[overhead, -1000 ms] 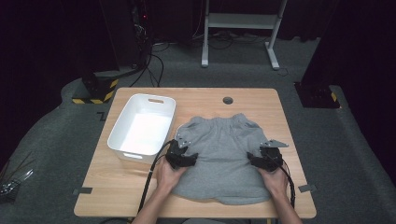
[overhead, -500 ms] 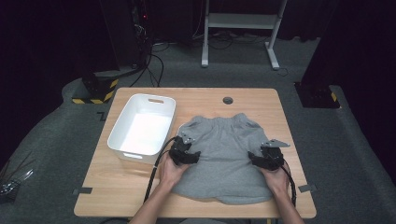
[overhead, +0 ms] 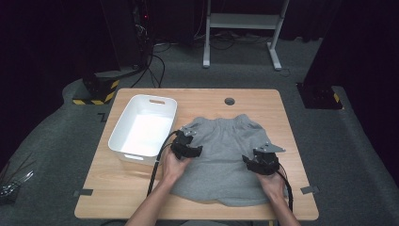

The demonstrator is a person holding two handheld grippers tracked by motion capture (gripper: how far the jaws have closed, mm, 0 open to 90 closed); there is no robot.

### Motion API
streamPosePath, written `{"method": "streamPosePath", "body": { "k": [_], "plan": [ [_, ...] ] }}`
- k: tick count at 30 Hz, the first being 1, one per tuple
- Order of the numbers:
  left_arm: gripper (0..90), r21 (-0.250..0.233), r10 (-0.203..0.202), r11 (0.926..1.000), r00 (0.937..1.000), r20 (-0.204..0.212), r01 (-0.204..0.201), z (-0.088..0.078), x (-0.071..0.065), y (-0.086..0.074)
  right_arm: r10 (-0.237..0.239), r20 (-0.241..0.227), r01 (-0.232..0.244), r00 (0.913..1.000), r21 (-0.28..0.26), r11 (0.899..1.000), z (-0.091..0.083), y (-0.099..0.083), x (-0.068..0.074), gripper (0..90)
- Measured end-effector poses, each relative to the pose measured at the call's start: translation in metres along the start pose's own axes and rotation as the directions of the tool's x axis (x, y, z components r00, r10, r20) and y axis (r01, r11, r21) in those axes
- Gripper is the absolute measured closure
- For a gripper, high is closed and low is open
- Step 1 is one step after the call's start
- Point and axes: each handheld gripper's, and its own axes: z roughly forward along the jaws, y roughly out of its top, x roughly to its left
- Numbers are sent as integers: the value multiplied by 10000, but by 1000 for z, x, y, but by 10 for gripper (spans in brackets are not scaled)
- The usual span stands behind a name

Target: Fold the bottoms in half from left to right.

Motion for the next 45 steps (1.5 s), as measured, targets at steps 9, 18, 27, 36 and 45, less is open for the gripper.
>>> {"method": "streamPosePath", "body": {
  "k": [9,18,27,36,45],
  "plan": [
    [348,61,-518,9986,9972,-547,522,9,12,25,-944,-569,946,9939,19,9955,13,7,33,425],
    [332,236,-857,9958,9925,-877,880,25,20,36,-1091,-576,1117,9924,434,9928,25,-1,35,425],
    [334,429,-697,9964,9947,-754,731,26,11,14,-771,-742,805,9943,437,9958,24,-3,33,413],
    [349,66,-291,9995,9968,-739,296,11,-5,-14,-830,-812,866,9932,427,9953,12,-14,41,413],
    [351,-245,-269,9994,9977,-621,254,-13,-19,-44,-903,-899,945,9918,431,9946,-6,-29,57,413]
  ]
}}
